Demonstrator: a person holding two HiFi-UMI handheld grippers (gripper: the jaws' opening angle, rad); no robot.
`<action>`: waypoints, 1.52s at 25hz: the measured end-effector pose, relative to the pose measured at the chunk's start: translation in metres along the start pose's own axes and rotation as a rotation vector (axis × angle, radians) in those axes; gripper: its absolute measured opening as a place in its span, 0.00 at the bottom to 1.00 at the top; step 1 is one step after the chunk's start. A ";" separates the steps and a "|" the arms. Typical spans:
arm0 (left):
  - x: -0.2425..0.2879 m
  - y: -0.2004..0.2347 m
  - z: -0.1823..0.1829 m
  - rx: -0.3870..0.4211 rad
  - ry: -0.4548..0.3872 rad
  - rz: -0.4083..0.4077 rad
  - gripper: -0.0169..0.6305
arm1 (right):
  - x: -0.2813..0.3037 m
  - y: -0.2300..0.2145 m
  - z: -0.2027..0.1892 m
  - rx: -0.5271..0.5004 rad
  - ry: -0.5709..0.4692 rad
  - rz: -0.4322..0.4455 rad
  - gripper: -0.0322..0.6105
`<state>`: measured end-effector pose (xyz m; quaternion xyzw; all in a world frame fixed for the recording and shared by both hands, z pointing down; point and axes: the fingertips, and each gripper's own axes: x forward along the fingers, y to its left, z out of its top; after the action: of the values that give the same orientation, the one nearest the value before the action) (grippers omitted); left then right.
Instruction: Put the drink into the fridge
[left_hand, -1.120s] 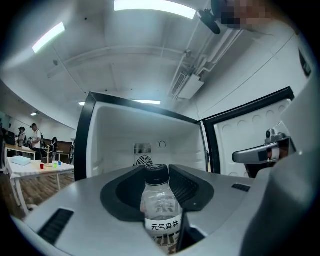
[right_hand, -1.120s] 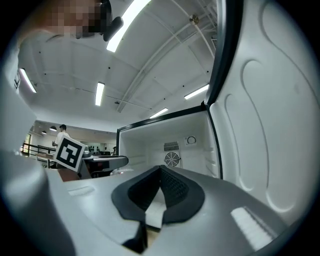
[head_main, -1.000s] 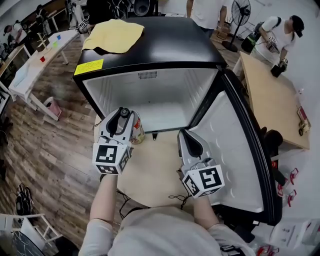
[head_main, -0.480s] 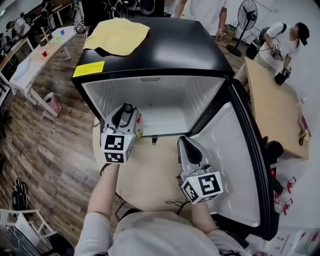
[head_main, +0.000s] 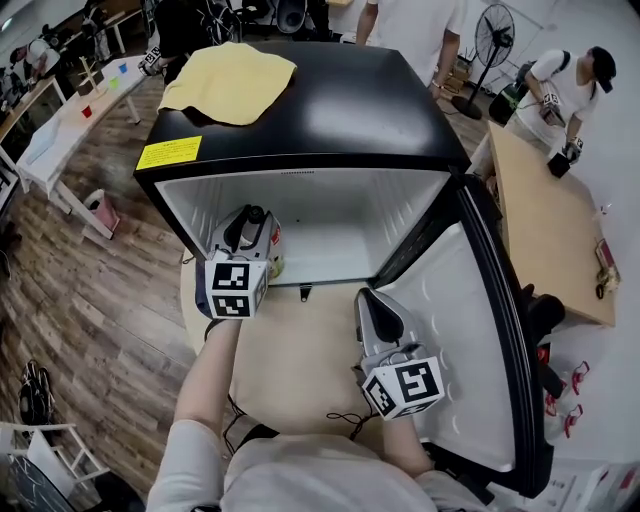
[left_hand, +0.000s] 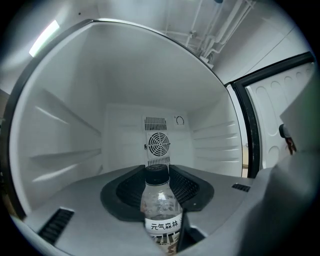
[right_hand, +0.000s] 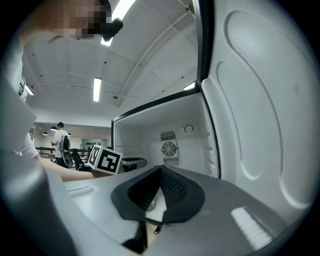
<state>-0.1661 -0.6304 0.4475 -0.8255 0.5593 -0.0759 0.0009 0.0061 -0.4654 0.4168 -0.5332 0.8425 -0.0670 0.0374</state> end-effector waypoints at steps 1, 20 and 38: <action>0.003 0.000 0.000 0.006 -0.001 0.000 0.26 | 0.000 -0.001 -0.001 0.005 0.000 -0.003 0.07; 0.009 0.001 0.000 0.037 -0.017 0.013 0.26 | 0.002 -0.008 -0.006 0.026 0.002 -0.023 0.07; -0.056 -0.006 0.011 -0.026 -0.043 -0.008 0.05 | -0.017 0.030 0.014 -0.028 -0.037 -0.025 0.07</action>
<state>-0.1797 -0.5775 0.4305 -0.8292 0.5566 -0.0509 0.0017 -0.0120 -0.4384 0.3985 -0.5453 0.8358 -0.0460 0.0445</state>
